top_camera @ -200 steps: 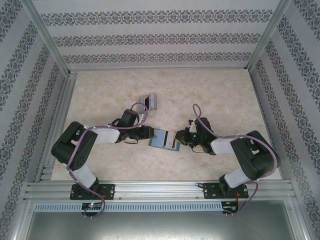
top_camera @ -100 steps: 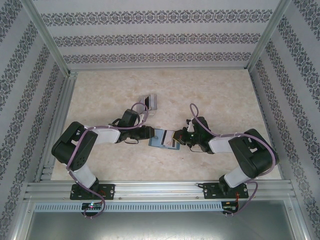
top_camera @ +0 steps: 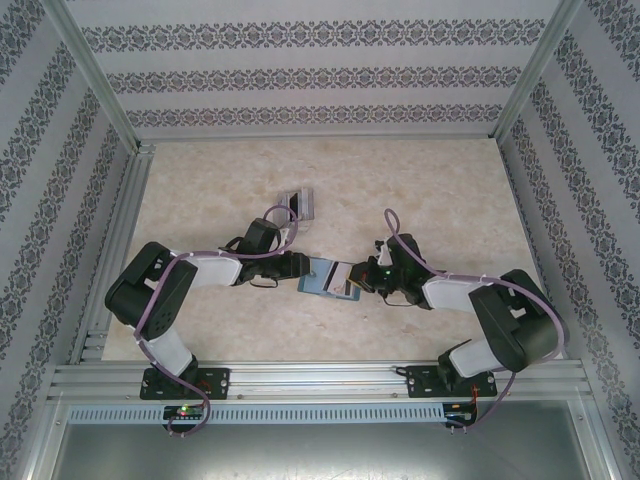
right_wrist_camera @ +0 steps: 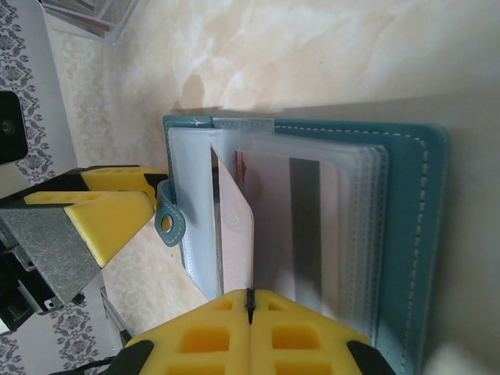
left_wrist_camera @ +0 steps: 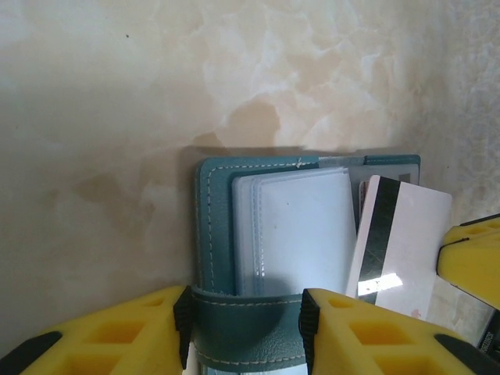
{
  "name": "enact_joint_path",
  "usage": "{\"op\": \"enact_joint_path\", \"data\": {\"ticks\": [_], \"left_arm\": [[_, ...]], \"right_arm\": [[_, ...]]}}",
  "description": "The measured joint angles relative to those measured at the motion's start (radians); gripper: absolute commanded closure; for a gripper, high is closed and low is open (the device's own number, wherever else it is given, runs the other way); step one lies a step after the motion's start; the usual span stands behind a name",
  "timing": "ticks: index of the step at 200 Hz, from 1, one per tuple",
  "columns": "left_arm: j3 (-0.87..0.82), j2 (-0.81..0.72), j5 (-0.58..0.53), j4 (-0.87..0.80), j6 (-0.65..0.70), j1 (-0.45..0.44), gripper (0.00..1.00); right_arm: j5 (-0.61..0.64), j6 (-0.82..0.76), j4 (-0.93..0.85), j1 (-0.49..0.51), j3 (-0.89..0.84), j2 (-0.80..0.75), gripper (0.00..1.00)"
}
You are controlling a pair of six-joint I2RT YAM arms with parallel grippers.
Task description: Put the credit cards into the card holder
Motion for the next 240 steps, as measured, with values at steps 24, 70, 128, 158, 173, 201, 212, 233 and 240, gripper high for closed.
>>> {"op": "enact_joint_path", "data": {"ticks": [24,70,128,158,173,201,212,233,240], "left_arm": [[0.0,0.0,0.0,0.0,0.0,-0.002,0.57],[0.0,0.0,-0.001,0.0,0.0,-0.005,0.57],[0.0,0.0,-0.004,0.0,0.0,-0.006,0.57],[0.0,0.0,-0.004,0.0,0.0,-0.006,0.57],[0.0,0.0,-0.004,0.0,0.0,-0.006,0.57],[0.001,0.0,-0.004,0.0,0.0,-0.006,0.57],[0.001,0.0,-0.005,0.0,0.0,-0.006,0.57],[0.001,0.0,-0.007,0.0,0.0,-0.006,0.57],[0.001,0.0,-0.008,-0.001,0.0,-0.006,0.57]], "right_arm": [[-0.012,-0.02,-0.036,-0.018,0.003,-0.004,0.99],[-0.073,-0.038,-0.066,-0.026,0.069,0.086,0.99],[-0.134,-0.08,-0.15,-0.026,0.158,0.154,0.99],[-0.16,-0.125,-0.222,-0.026,0.225,0.192,0.98],[-0.166,-0.142,-0.252,-0.024,0.253,0.207,0.98],[-0.162,-0.162,-0.291,-0.008,0.288,0.222,0.97],[-0.15,-0.169,-0.308,0.008,0.304,0.227,0.97],[-0.117,-0.188,-0.344,0.05,0.347,0.241,0.96],[-0.103,-0.194,-0.356,0.065,0.363,0.247,0.96]]}}
